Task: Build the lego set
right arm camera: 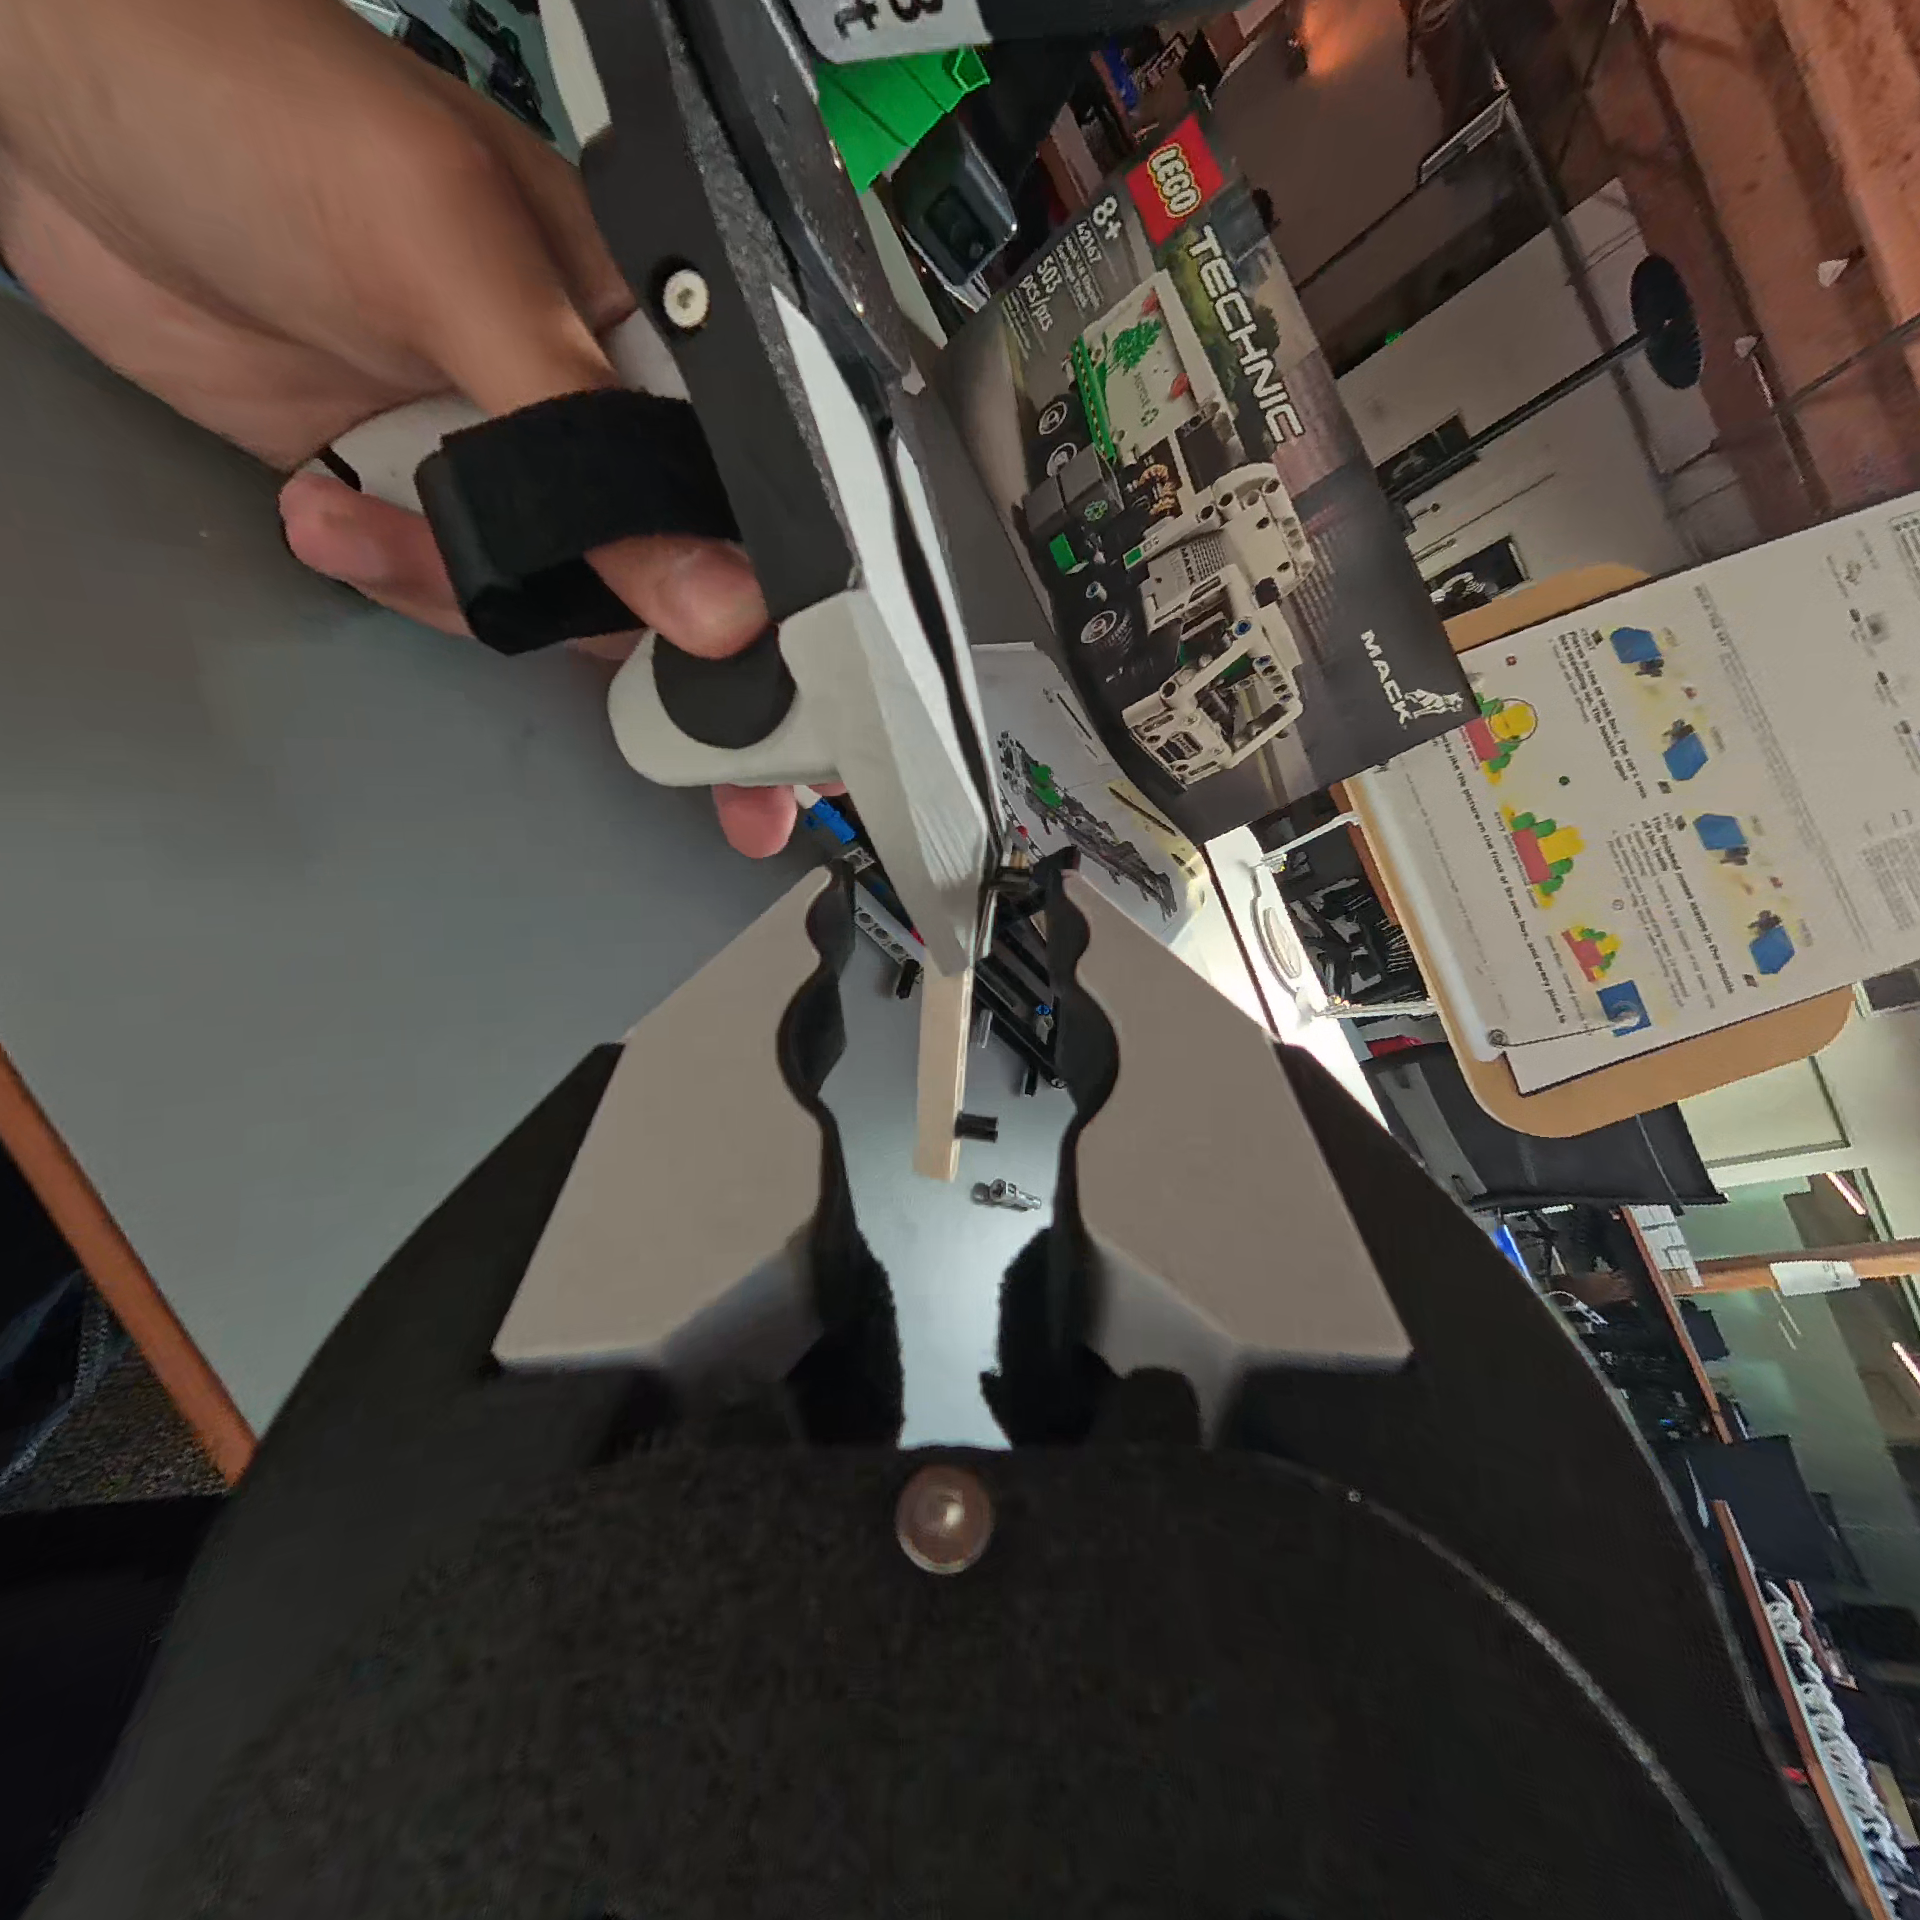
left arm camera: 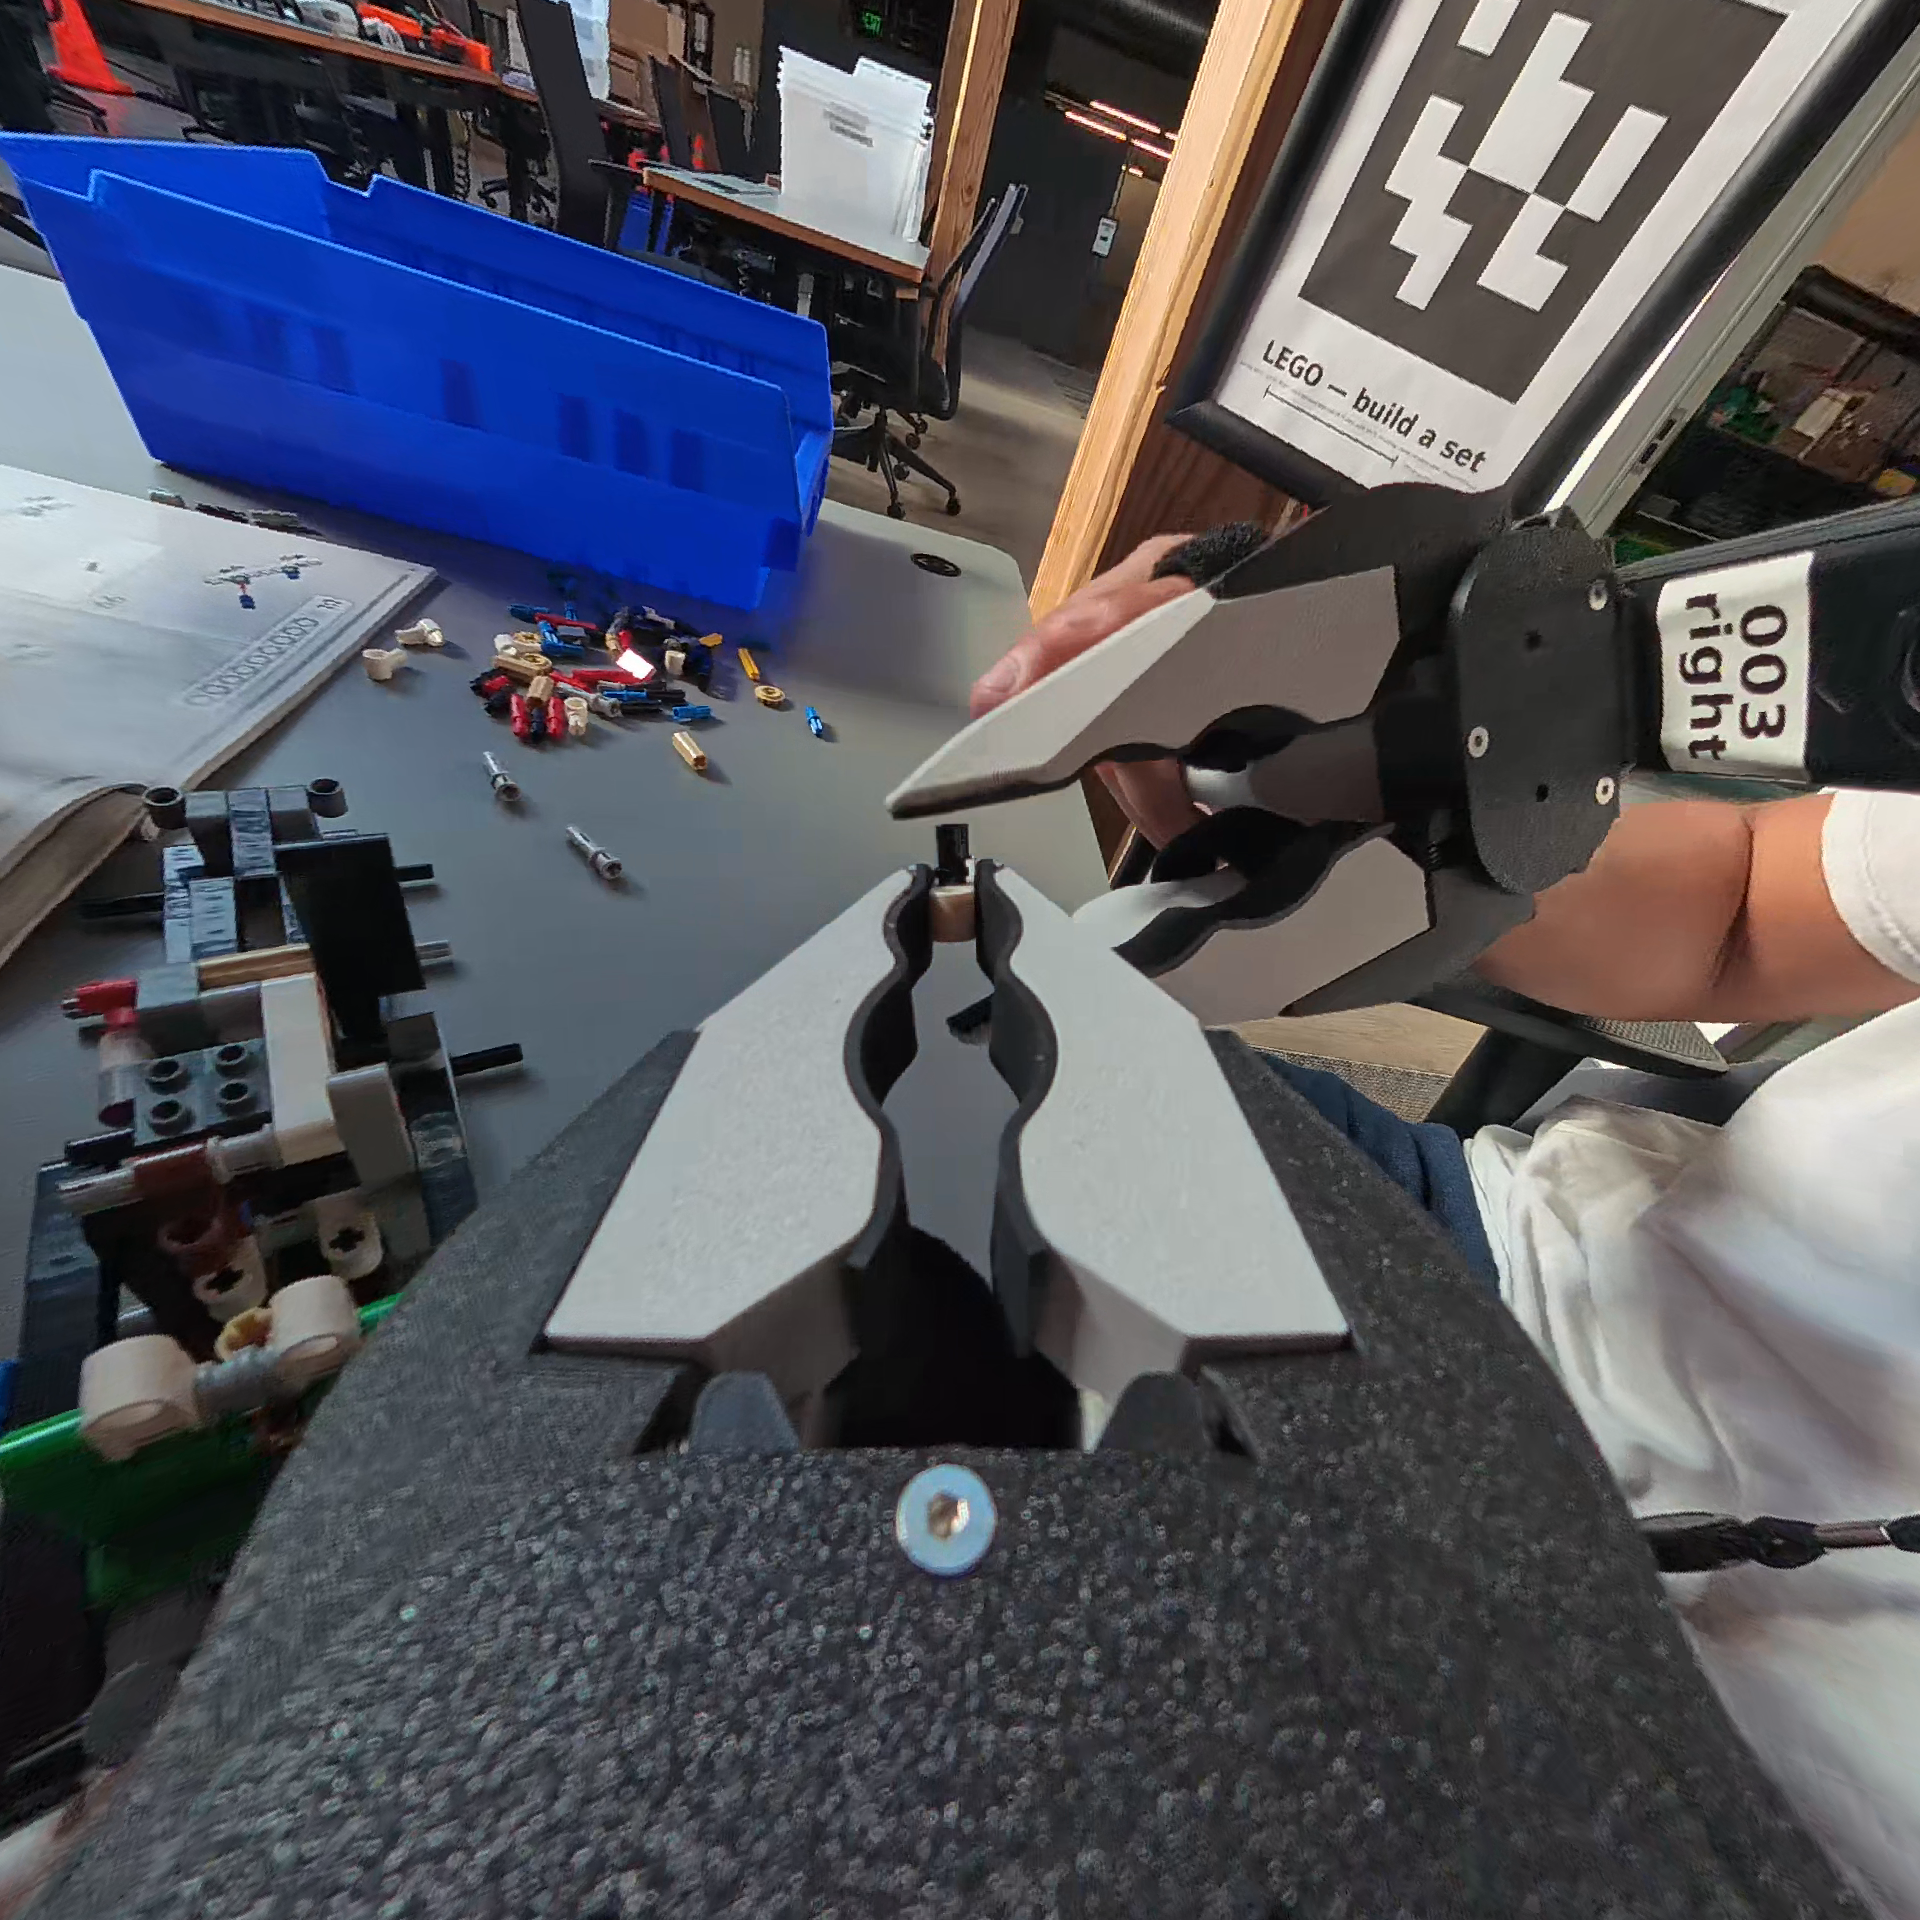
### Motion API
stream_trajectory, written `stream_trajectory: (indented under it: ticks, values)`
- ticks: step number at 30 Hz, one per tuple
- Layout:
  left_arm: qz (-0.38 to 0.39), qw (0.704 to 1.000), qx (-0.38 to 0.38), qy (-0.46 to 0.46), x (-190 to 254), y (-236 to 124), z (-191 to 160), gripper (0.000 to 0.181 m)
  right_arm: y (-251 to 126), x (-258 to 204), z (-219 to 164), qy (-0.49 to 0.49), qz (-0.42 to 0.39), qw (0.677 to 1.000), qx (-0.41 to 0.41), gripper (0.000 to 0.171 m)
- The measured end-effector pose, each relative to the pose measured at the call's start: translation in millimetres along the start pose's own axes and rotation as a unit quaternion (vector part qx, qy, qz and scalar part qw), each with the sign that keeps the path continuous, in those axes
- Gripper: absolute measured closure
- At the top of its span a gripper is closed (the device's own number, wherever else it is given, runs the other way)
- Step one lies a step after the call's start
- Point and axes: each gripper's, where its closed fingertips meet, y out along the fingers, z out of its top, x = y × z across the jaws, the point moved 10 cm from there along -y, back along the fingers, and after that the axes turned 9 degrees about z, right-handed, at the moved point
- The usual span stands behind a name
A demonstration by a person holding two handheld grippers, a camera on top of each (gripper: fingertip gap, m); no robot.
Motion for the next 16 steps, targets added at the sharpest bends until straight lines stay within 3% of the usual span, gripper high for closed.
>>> stream_trajectory:
  ticks: [1, 8, 16]
  values:
    - [-0.002, 1.0, -0.002, 0.001, 0.8, 0.4, -0.3, 0.175, 1.4, -2.1, 1.3, -0.012, 0.001, 1.0, -0.001, 0.139]
    - [-0.031, 0.999, -0.006, -0.039, -3.1, 0.7, -1.0, 0.176, 3.6, -7.1, 4.7, -0.062, -0.04, 0.997, -0.028, 0.156]
    - [-0.043, 0.998, -0.004, -0.041, -3.2, 1.2, -0.6, 0.176, 2.0, -6.2, 3.7, -0.044, -0.031, 0.999, -0.009, 0.155]
